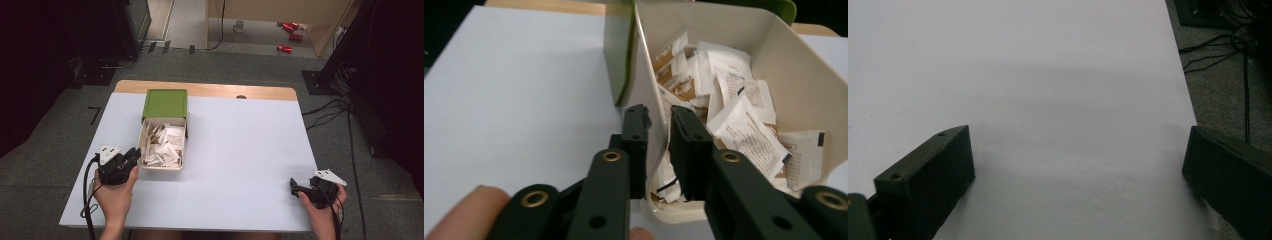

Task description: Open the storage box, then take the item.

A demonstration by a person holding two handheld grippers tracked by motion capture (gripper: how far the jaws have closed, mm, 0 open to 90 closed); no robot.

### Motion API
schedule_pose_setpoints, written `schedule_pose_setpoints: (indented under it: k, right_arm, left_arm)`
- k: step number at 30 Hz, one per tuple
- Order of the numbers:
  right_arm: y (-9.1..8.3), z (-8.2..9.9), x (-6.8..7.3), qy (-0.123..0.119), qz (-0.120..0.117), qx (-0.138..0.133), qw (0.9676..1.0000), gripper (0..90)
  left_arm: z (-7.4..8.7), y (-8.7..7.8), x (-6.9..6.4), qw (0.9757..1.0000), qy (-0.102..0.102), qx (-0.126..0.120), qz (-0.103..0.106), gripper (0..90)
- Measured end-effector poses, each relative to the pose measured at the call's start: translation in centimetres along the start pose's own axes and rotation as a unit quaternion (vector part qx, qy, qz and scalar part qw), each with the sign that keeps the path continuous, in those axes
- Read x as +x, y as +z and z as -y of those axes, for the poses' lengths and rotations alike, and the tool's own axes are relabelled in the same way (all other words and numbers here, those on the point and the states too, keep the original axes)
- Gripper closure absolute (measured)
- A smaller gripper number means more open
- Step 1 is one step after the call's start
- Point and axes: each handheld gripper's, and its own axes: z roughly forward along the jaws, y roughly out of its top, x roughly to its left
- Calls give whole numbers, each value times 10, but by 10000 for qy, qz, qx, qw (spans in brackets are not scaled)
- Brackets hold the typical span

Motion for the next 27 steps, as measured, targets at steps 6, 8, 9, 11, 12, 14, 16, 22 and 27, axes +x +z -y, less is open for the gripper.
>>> schedule_pose_setpoints:
  k: [6, 8, 9, 11, 12, 14, 16, 22, 27]
  right_arm:
    - [0, 0, 0, -1, 0, 0, 10000, 0]
    - [0, 0, 0, 4, -3, 3, 10000, 0]
    - [0, 0, 0, 4, -3, 5, 10000, 0]
    - [0, 0, 0, 7, -4, 8, 10000, 0]
    - [0, 0, 0, 7, -3, 7, 10000, 0]
    - [0, 0, 0, 6, -3, 6, 10000, 0]
    - [0, 0, 0, 6, -3, 5, 10000, 0]
    - [0, 0, 0, 6, -3, 6, 10000, 0]
    - [0, 0, 0, 8, -5, 7, 10000, 0]
  left_arm:
    - [-6, -8, -1, 9999, 27, -148, -35, 611]
    - [-8, -10, -2, 9998, 18, -189, 11, 590]
    - [-9, -11, -3, 9998, -4, -215, 40, 580]
    - [-12, -13, -6, 9996, 14, -248, 96, 557]
    - [-13, -14, -8, 9996, 25, -252, 119, 547]
    - [-16, -14, -11, 9995, 57, -264, 163, 533]
    - [-18, -14, -15, 9994, 84, -280, 177, 510]
    - [-20, -13, -24, 9991, 97, -347, 243, 462]
    - [-19, -11, -31, 9990, 172, -335, 256, 458]
